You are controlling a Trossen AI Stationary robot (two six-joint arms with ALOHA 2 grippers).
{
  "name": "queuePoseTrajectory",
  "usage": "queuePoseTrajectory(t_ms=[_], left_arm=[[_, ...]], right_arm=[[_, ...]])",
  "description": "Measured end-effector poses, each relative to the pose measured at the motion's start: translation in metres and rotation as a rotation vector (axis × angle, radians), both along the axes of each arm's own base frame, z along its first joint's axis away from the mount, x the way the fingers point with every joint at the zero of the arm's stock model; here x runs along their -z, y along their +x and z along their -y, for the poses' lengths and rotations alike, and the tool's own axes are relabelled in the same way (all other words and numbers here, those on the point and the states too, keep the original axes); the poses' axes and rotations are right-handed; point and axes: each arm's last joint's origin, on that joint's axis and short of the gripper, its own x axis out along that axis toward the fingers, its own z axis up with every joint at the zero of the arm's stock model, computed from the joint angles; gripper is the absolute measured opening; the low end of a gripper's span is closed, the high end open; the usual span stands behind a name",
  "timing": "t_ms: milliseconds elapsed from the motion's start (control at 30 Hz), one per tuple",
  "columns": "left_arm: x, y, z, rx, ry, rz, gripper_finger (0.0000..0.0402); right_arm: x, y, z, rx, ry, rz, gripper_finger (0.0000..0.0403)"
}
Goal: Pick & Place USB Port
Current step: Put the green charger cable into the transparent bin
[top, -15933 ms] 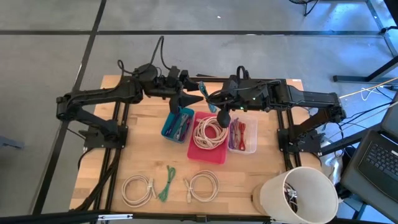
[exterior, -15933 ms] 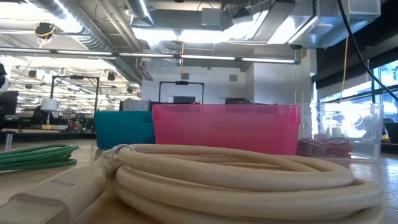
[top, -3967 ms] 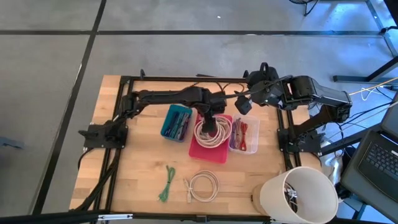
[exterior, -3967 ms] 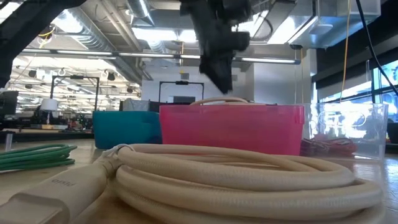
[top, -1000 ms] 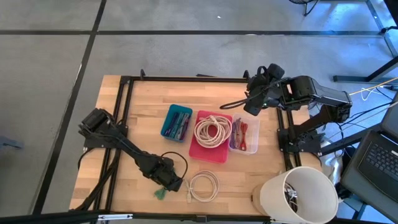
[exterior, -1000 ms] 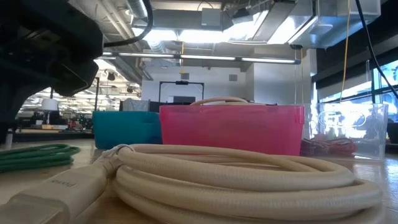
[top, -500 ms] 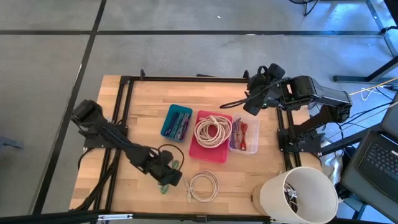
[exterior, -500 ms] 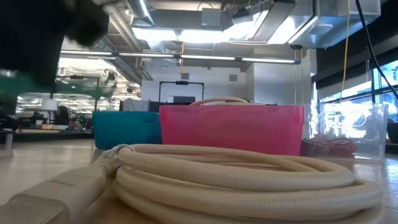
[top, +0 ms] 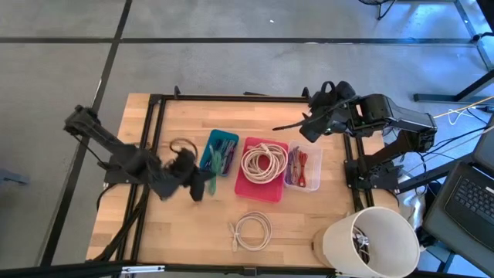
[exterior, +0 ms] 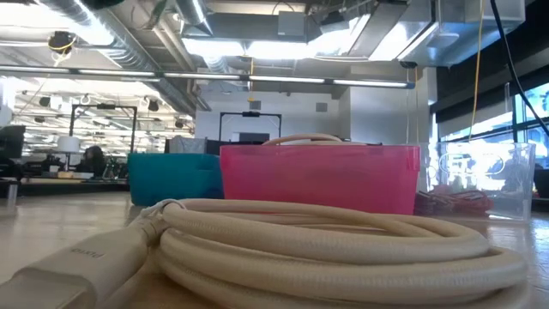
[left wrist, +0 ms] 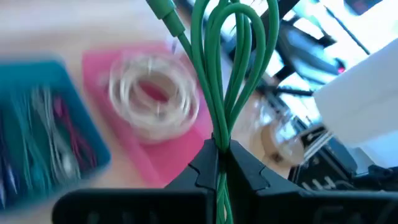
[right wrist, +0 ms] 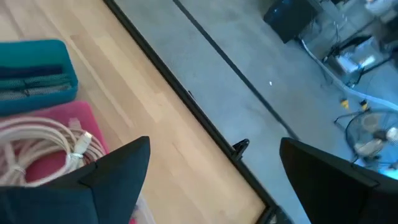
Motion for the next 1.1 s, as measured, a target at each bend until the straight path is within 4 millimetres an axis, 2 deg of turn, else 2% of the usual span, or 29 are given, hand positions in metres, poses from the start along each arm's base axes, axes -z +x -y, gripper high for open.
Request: queuePoseTrajectory(t_ms=[200, 367, 600, 733, 833, 967, 1100], left_arm=[[-0.027, -0.010, -0.038, 0.032, 0.240, 0.036, 0.0006], [-0.045, -0.009, -0.079, 0.092, 0.425, 0.061, 0.0006], [-0.070, 0.003, -0.143, 0.217, 0.587, 0.299, 0.0006], [-0.083, 0.016, -0.170, 0.322, 0.621, 0.540, 0.0005], [-0.084, 0.031, -0.185, 0.388, 0.606, 0.668, 0.0005], [-0.075, 0.055, -0.201, 0.438, 0.549, 0.667, 0.0005], [-0.084, 0.073, -0.209, 0.483, 0.563, 0.683, 0.0005]], right_arm=[[-0.002, 0.005, -0.001, 0.031, 0.083, 0.110, 0.0362], [-0.007, 0.016, -0.004, -0.007, 0.150, 0.233, 0.0362], [-0.019, 0.032, -0.007, -0.074, 0.140, 0.391, 0.0362], [-0.029, 0.043, -0.009, -0.162, 0.129, 0.489, 0.0362], [-0.035, 0.050, -0.011, -0.239, 0.121, 0.544, 0.0362], [-0.041, 0.055, -0.013, -0.313, 0.122, 0.586, 0.0362], [-0.041, 0.055, -0.013, -0.325, 0.130, 0.591, 0.0362]])
